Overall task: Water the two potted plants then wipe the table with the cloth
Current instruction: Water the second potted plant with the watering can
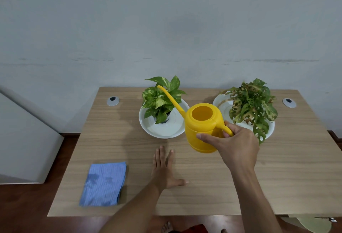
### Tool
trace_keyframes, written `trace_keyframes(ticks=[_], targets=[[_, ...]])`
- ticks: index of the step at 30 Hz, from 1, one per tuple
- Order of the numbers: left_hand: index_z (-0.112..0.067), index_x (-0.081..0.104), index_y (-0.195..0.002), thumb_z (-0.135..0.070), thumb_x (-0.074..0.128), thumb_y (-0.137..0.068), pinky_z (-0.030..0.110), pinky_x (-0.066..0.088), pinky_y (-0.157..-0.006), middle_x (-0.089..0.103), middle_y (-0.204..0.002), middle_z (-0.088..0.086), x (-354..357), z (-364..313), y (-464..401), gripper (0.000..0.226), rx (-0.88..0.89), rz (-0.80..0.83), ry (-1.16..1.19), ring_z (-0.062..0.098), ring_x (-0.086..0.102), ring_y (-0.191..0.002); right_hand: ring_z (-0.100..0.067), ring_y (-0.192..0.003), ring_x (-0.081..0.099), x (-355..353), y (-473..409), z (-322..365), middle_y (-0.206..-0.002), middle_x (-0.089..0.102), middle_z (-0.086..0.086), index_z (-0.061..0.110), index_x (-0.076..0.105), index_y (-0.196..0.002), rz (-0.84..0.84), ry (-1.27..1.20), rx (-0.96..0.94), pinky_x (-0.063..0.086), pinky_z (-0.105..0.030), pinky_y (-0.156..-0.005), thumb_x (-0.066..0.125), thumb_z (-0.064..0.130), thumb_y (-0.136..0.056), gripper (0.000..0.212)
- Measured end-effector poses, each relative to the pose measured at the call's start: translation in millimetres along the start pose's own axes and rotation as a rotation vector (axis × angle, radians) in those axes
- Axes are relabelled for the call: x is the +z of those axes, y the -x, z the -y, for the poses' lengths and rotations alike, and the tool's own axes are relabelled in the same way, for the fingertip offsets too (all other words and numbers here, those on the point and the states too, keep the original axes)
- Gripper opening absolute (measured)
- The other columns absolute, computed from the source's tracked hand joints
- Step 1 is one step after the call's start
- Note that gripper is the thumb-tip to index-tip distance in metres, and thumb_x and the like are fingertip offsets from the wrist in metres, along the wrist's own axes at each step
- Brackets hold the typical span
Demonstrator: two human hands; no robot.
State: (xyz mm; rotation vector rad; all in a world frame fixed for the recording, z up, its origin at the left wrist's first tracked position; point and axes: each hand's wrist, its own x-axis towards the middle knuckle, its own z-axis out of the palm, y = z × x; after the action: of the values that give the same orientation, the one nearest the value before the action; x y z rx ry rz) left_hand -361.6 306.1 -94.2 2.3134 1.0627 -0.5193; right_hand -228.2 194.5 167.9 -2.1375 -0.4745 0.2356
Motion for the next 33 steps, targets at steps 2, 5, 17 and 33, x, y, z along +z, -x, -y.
trace_keyframes(ticks=[2,5,17,33], targets=[[-0.027,-0.025,-0.156,-0.093,0.06,-0.057,0.047,-0.026,-0.117,-0.052,-0.149,0.016,1,0,0,0.146,-0.003,-0.004,-0.002,0.031,-0.05,-0.136,0.003,-0.06,0.053,-1,-1,-2,-0.058,0.06,0.009,0.011,0.073,-0.085,-0.007,-0.012,0.002,0.048,-0.029,-0.062,0.093,0.046,-0.046,0.055],[-0.026,-0.024,-0.157,-0.092,0.061,-0.058,0.047,-0.025,-0.118,-0.053,-0.146,0.016,1,0,-1,0.146,0.003,-0.015,0.006,0.031,-0.051,-0.135,0.006,-0.061,0.052,-4,-3,-4,-0.055,0.054,0.018,0.014,0.074,-0.083,-0.015,-0.016,0.003,0.043,-0.023,-0.058,0.093,0.045,-0.047,0.052],[-0.018,-0.023,-0.156,-0.089,0.061,-0.063,0.051,-0.022,-0.119,-0.047,-0.15,0.025,2,-6,-3,0.145,0.01,-0.041,-0.035,0.035,-0.049,-0.134,-0.023,-0.082,0.071,-6,-9,-23,-0.079,0.075,-0.006,0.009,0.073,-0.077,-0.008,-0.123,0.019,0.058,-0.046,-0.07,0.093,0.047,-0.043,0.055],[0.005,0.049,-0.135,-0.075,0.047,-0.064,0.041,-0.002,-0.119,0.055,-0.138,0.032,69,-128,-38,0.107,0.291,-0.12,0.008,0.038,0.025,-0.139,0.007,-0.049,0.051,-104,-32,-117,-0.068,0.062,0.012,0.024,0.068,-0.061,-0.227,-0.332,0.145,0.042,-0.011,-0.05,0.097,0.033,-0.044,0.035]])
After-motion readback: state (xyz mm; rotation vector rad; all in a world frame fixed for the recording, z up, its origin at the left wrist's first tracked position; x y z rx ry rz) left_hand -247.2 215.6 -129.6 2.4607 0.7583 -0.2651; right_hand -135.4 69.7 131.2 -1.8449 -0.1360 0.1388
